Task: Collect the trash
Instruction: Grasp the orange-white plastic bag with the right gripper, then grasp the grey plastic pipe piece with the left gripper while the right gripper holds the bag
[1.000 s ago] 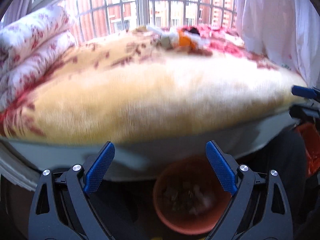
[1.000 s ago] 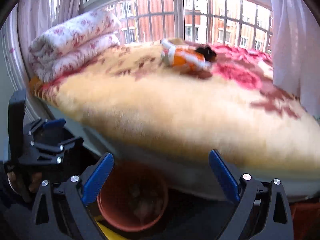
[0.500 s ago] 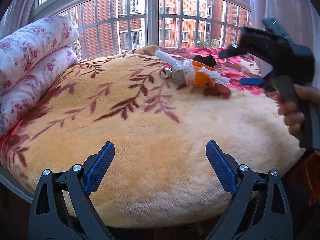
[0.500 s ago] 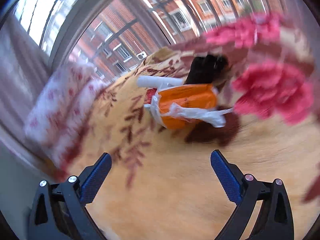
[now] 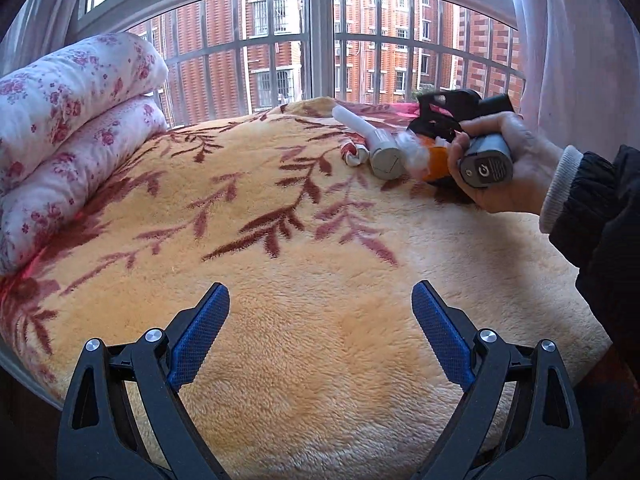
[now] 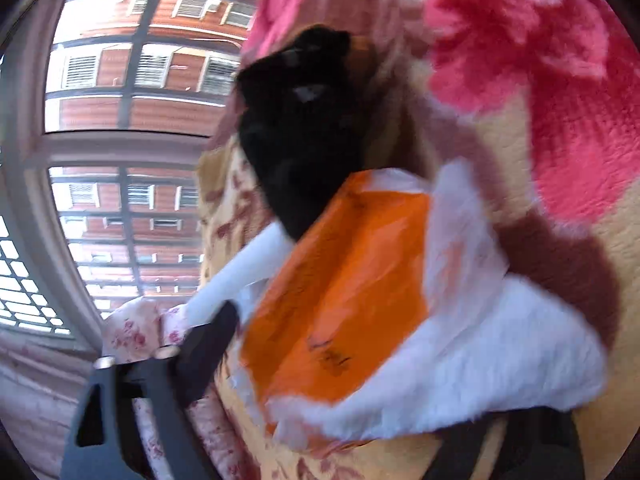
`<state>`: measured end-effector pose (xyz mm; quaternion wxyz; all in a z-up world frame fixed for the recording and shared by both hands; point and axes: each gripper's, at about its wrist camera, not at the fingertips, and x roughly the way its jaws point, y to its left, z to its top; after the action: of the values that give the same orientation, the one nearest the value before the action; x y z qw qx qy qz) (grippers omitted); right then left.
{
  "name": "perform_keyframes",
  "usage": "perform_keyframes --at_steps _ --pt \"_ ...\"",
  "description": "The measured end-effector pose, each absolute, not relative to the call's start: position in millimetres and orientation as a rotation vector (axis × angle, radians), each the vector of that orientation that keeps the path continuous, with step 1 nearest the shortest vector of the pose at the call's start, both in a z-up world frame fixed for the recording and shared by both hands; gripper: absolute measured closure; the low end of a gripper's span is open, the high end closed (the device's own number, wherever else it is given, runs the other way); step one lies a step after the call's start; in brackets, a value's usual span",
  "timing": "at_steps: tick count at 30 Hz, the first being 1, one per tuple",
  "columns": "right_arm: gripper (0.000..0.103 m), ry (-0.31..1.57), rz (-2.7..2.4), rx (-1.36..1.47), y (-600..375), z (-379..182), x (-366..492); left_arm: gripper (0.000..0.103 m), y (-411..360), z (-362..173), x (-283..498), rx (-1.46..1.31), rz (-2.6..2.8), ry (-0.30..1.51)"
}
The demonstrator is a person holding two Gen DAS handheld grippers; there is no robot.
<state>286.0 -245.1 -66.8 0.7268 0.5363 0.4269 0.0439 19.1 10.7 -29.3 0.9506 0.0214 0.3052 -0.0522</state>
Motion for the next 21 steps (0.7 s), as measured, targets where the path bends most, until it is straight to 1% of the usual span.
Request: perform_keyframes --at_steps 1,2,6,9,13,16,19,21 --pt "0.068 0.947 0.109 1.161 -247.7 -64.9 282.5 0.013 11.1 -28.7 19.9 0.039 -0.106 0.624" --pt "0.072 0.947 0.134 1.14 -249.9 -63.0 279.3 0.013 11.2 -28.2 20.4 0.034 -0.107 0.627" --pt "0.073 0.864 0.19 0.979 -274.5 -36.6 236.8 0.013 5.4 -20.6 35.2 0.005 -0.122 0.653" --pt "0.073 0.799 0.258 0.795 -291.1 -15.4 179.8 0.013 -8.9 -11.6 52.7 0.008 -0.143 0.667" --pt "0.072 0.711 0.262 0.491 -281.3 0.2 95.6 0.013 -45.0 8.6 96.6 0.006 -0.197 0.654" --pt "0.071 0.673 0.251 0.461 -292.6 -13.8 56.0 0.013 -81.3 25.5 142.1 0.032 -0.296 0.641" --pt "0.071 0.651 0.24 0.509 -307.7 -30.5 41.4 0.013 -104.1 30.5 185.9 0.065 -0.333 0.644" --pt "0.07 0.644 0.242 0.516 -312.3 -36.2 39.3 0.013 -110.1 25.2 221.7 0.064 -0.335 0.687"
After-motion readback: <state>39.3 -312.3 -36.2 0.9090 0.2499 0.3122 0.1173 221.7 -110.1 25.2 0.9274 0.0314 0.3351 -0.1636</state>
